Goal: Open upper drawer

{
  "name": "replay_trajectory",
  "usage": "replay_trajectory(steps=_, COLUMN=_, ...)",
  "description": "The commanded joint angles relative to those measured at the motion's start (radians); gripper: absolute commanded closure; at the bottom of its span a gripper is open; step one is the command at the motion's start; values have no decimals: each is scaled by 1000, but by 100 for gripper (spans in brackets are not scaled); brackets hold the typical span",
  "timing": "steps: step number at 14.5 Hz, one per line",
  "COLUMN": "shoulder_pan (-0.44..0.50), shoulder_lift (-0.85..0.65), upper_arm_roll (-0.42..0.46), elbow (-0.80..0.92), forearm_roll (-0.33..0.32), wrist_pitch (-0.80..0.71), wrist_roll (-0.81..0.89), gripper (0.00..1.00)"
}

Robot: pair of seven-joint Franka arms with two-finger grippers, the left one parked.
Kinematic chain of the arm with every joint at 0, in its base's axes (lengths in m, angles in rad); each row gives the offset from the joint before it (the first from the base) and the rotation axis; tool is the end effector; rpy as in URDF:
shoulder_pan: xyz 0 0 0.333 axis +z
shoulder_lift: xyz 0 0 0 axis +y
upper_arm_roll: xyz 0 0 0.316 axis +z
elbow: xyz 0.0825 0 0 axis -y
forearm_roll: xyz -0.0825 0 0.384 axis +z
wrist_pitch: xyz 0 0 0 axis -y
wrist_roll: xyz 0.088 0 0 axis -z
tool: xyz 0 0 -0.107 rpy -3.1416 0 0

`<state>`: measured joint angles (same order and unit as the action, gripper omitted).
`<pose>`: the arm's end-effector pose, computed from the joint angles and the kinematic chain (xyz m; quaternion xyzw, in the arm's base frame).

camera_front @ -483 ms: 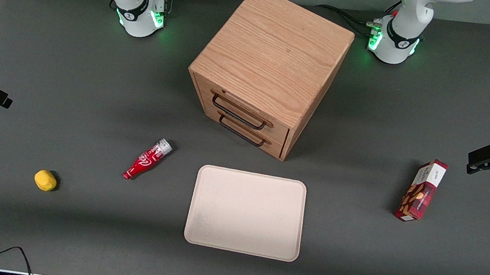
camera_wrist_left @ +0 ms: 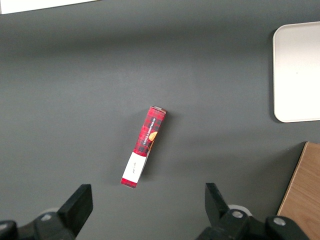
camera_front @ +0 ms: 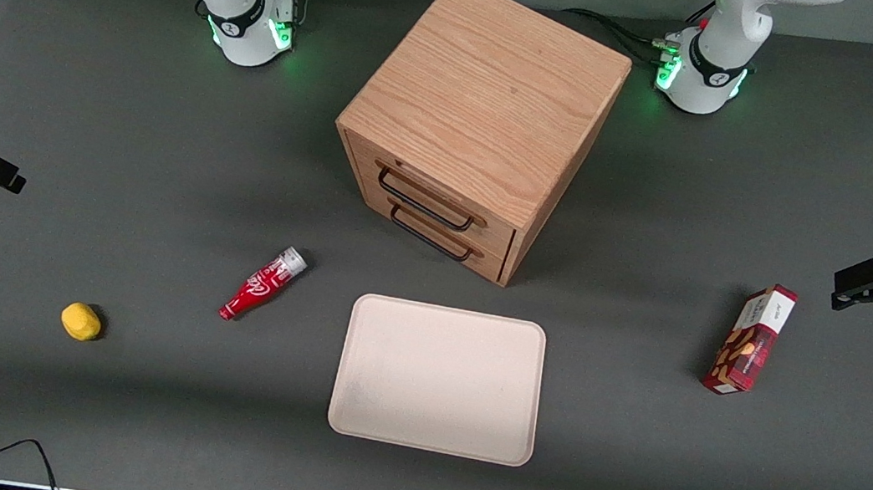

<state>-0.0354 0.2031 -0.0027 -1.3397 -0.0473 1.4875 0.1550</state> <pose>0.6074 -0.0284 0.6075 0.9946 -0.0976 -0.0262 0.0255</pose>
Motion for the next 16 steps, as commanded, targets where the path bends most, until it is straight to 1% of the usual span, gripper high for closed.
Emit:
replay_trajectory(steps=1, shoulder_pan=92, shoulder_lift=-8, upper_arm_roll=-6, elbow=24, forearm_roll=-14, wrist_pitch=-42, wrist_roll=3, gripper=0)
replay_trajectory(steps=4, shoulder_pan=218, shoulder_lift=-4, upper_arm_roll=-14, elbow=54, forearm_roll=-14, wrist_pitch=-79, wrist_roll=0, gripper=0)
replay_trajectory(steps=6, shoulder_pan=334, shoulder_lift=-2, upper_arm_roll=-28, elbow=54, forearm_roll=-16, wrist_pitch=-88, wrist_roll=-53, gripper=0)
replay_trajectory(steps=7, shoulder_pan=403, shoulder_lift=-2, upper_arm_roll=-58, elbow=56, forearm_roll=-16, wrist_pitch=-91, wrist_roll=-77, gripper=0)
replay_trajectory(steps=8, shoulder_pan=489, shoulder_lift=1, upper_arm_roll=-107, elbow=59, forearm_roll=-16, wrist_pitch=-92, wrist_roll=-78, gripper=0)
replay_trajectory(steps=9, shoulder_pan=567, shoulder_lift=4, upper_arm_roll=-152, elbow=59, forearm_roll=4, wrist_pitch=-92, wrist_roll=-80, gripper=0)
replay_trajectory(steps=11, shoulder_pan=713, shoulder_lift=7, upper_arm_roll=-276, elbow=59, forearm_roll=82, wrist_pitch=-90, wrist_roll=-89, gripper=0)
replay_trajectory(steps=12, shoulder_pan=773, shoulder_lift=10, upper_arm_roll=-325, elbow=56, forearm_roll=118, wrist_pitch=-88, wrist_roll=-128, gripper=0)
replay_trajectory(steps=13, shoulder_pan=808, shoulder_lift=19, upper_arm_roll=-347, elbow=56, forearm_roll=148, wrist_pitch=-85, wrist_roll=-202, gripper=0)
replay_trajectory(steps=14, shoulder_pan=815, shoulder_lift=38, upper_arm_roll=-349, elbow=60, forearm_roll=177, wrist_pitch=-85, wrist_roll=-251, gripper=0)
replay_trajectory(steps=16, shoulder_pan=822, shoulder_lift=54, upper_arm_roll=-339, elbow=60, forearm_roll=216, wrist_pitch=-78, wrist_roll=-268, gripper=0)
